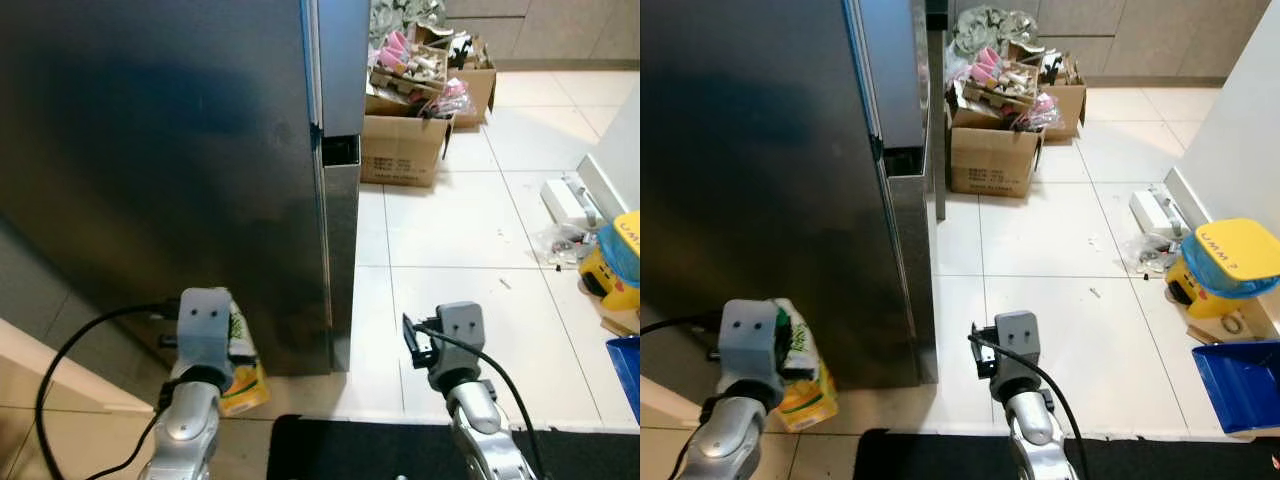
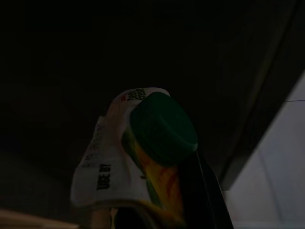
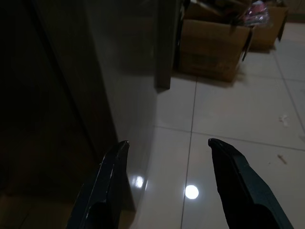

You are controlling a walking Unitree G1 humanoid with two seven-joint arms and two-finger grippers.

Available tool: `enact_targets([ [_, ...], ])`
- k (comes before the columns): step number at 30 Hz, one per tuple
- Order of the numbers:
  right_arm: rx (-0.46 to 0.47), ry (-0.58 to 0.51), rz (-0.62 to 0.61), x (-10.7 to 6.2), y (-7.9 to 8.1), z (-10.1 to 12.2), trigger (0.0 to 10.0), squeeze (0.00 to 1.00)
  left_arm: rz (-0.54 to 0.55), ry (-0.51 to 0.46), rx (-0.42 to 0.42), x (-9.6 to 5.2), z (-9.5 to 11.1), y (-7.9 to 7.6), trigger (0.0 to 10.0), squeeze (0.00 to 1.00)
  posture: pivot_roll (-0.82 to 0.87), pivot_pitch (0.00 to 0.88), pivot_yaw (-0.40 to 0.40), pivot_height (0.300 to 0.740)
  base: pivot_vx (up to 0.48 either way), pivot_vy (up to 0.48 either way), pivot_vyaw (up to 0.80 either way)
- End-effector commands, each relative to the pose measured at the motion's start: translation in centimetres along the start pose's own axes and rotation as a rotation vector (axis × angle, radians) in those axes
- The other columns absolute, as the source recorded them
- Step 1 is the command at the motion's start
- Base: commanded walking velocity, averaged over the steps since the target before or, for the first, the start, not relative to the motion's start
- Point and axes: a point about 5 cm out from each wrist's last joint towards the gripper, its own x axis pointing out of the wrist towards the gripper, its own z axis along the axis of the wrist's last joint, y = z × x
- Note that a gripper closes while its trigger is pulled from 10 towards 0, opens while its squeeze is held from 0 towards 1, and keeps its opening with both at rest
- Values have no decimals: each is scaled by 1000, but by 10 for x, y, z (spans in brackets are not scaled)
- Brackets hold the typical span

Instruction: Restocking fridge

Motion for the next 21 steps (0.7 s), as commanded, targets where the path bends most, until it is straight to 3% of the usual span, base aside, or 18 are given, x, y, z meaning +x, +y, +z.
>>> enact_targets([
  [1,-9,13,3,-5,-1,0,10000,0,-139,3,-58,-7,0,-13,10000,0,-52,185,31,740,0,0,0],
  [4,-10,19,108,-9,4,5,10000,0,-273,-30,-67,-13,9,-16,10000,0,-55,178,28,740,0,0,0],
  [8,-29,59,245,-20,7,5,10000,0,-330,-62,-56,-12,19,-12,10000,0,-55,166,24,740,0,0,0],
  [10,-63,91,380,-33,7,4,10000,0,-426,-85,-48,-10,28,-13,10000,0,-60,160,21,740,0,0,0],
  [11,-63,91,380,-33,7,4,10000,0,-426,-85,-48,-10,28,-13,10000,0,-60,160,21,740,0,0,0],
  [13,-85,94,547,-45,10,14,10000,0,-545,-99,-81,-7,36,-18,10000,0,-73,155,20,740,0,0,0],
  [15,-86,90,566,-46,10,17,10000,0,-558,-101,-85,-6,37,-18,10000,0,-76,153,21,740,0,0,0],
  [17,-84,55,602,-41,6,37,10000,0,-510,-106,-83,8,36,-18,10000,0,-89,154,25,740,0,0,0],
  [21,-74,44,655,-45,10,47,10000,0,-512,-94,-68,15,31,-23,10000,0,-96,156,27,740,0,0,0],
])
